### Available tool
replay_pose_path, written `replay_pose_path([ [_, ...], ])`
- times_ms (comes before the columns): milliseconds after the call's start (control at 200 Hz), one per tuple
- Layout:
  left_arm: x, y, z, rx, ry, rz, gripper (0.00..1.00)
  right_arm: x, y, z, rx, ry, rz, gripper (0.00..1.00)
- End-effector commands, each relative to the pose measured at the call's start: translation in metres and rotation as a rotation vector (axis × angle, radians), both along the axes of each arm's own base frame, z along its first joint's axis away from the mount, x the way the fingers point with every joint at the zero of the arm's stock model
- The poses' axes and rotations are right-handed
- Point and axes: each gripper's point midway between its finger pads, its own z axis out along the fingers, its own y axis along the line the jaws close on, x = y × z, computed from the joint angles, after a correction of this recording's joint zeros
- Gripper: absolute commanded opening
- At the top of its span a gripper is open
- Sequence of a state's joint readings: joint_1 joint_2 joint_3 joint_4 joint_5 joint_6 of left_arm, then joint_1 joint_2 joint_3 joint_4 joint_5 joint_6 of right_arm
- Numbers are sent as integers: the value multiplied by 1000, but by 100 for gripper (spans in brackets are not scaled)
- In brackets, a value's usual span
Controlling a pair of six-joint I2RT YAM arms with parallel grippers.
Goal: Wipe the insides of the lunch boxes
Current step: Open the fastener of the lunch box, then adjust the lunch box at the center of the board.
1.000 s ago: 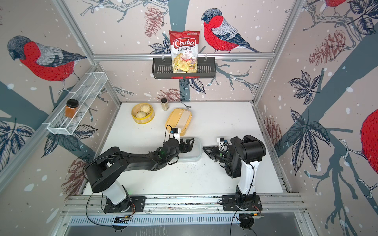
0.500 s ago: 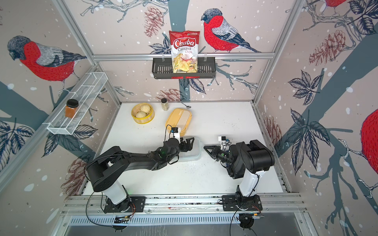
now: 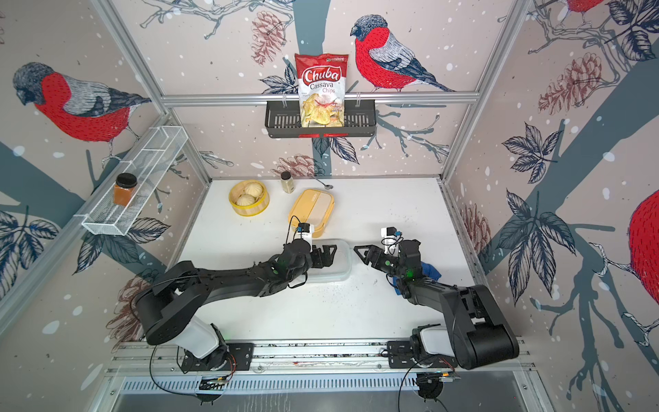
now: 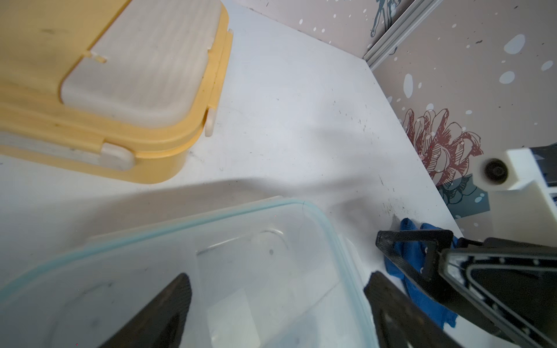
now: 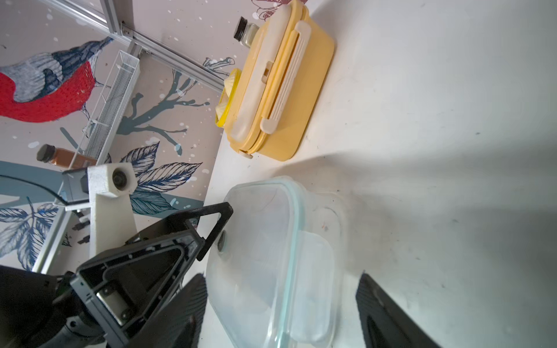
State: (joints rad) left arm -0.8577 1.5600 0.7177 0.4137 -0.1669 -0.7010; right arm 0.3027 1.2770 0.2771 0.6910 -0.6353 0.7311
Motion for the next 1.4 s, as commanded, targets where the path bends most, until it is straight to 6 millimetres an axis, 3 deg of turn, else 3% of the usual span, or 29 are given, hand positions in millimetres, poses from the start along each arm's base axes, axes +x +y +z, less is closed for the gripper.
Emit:
replay_pose_path([
  [0, 4, 23, 3, 89, -13, -2, 92, -8, -1, -5, -92, -3, -45, 81],
  [185, 23, 35, 25, 150, -100, -63, 96, -38, 1, -7, -45, 21, -113, 80],
  [380, 31, 40, 4, 166, -64, -129, 96, -60, 21, -13, 8, 42, -122, 80],
  [530, 36, 46, -11, 171, -27, -140, 96, -65, 42, -21, 3, 65, -96, 80],
  [771, 37, 43, -32, 165, 12, -200, 94, -55, 49, -20, -19, 50, -118, 80],
  [1031, 26, 30, -31, 41, 41, -239, 90, -35, 45, -23, 1, 74, -126, 71],
  [1181, 16, 33, -26, 5, 38, -216, 90, -17, 43, -11, -1, 45, -133, 68],
  [1396, 3, 12, -27, -8, 63, -229, 90, 20, 46, -2, -61, 13, -122, 67],
])
